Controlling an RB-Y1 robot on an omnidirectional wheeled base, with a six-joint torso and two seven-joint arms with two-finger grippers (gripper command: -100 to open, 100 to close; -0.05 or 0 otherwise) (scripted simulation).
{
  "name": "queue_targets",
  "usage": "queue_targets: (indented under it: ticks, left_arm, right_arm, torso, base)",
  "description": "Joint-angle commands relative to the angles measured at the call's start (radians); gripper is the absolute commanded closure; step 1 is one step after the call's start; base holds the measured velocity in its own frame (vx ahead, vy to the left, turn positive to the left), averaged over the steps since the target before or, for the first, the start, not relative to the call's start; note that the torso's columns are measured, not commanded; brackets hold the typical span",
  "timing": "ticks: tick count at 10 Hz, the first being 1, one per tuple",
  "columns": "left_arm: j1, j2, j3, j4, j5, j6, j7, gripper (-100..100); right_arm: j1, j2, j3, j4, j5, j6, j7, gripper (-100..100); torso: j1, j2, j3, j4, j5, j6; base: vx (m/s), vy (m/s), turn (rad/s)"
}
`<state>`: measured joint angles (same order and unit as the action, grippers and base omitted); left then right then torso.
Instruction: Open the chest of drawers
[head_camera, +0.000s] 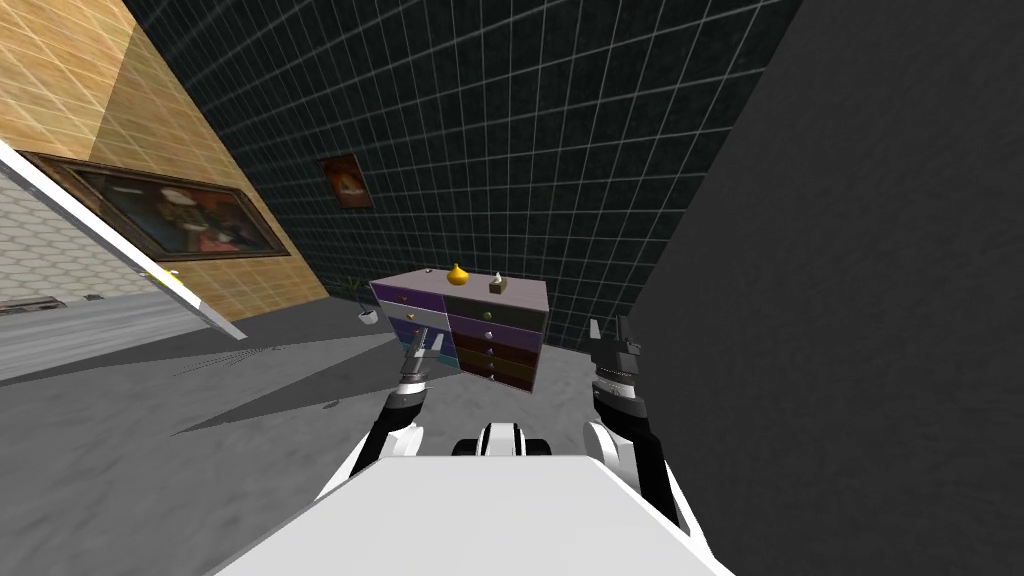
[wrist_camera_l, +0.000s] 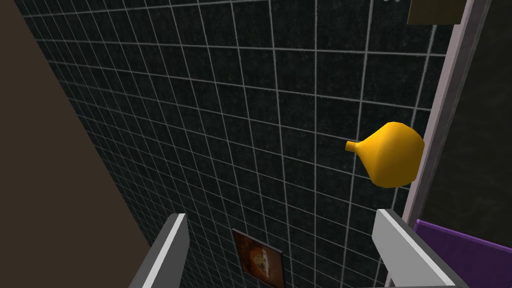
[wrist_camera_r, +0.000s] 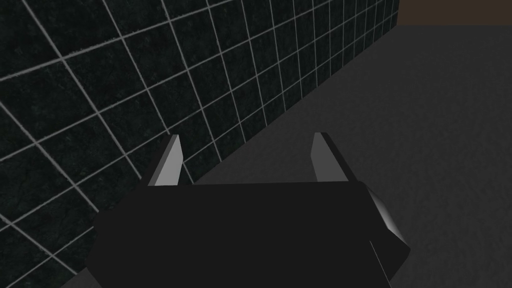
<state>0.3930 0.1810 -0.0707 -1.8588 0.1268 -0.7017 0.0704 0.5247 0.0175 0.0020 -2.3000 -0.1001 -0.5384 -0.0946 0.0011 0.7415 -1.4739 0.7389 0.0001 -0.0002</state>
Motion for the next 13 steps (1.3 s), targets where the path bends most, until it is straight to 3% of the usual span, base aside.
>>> queue_targets:
  ticks: [1, 7, 11, 13]
  left_arm:
    - [-0.015, -0.003, -0.002, 0.079, 0.003, -0.016, 0.010, -100]
    - [-0.047, -0.021, -0.009, 0.213, 0.008, -0.037, 0.026, -100]
    - [-0.077, -0.041, -0.015, 0.337, 0.013, -0.056, 0.040, -100]
    - [-0.084, -0.045, -0.016, 0.365, 0.014, -0.061, 0.044, -100]
  right_arm:
    - [0.000, 0.000, 0.000, 0.000, 0.000, 0.000, 0.000, 0]
    - [0.000, 0.000, 0.000, 0.000, 0.000, 0.000, 0.000, 0]
    - [0.000, 0.000, 0.000, 0.000, 0.000, 0.000, 0.000, 0]
    - [0.000, 0.000, 0.000, 0.000, 0.000, 0.000, 0.000, 0]
  torso:
    - [0.001, 0.000, 0.000, 0.000, 0.000, 0.000]
    - [-0.002, -0.005, -0.003, -0.001, 0.000, 0.000]
    - [-0.002, -0.004, -0.003, -0.001, 0.000, 0.000]
    - [-0.001, -0.002, -0.001, -0.001, 0.000, 0.000]
  base:
    - [0.135, -0.036, -0.050]
    - [0.116, -0.051, -0.033]
    - [0.124, -0.048, -0.036]
    - [0.078, -0.038, -0.019]
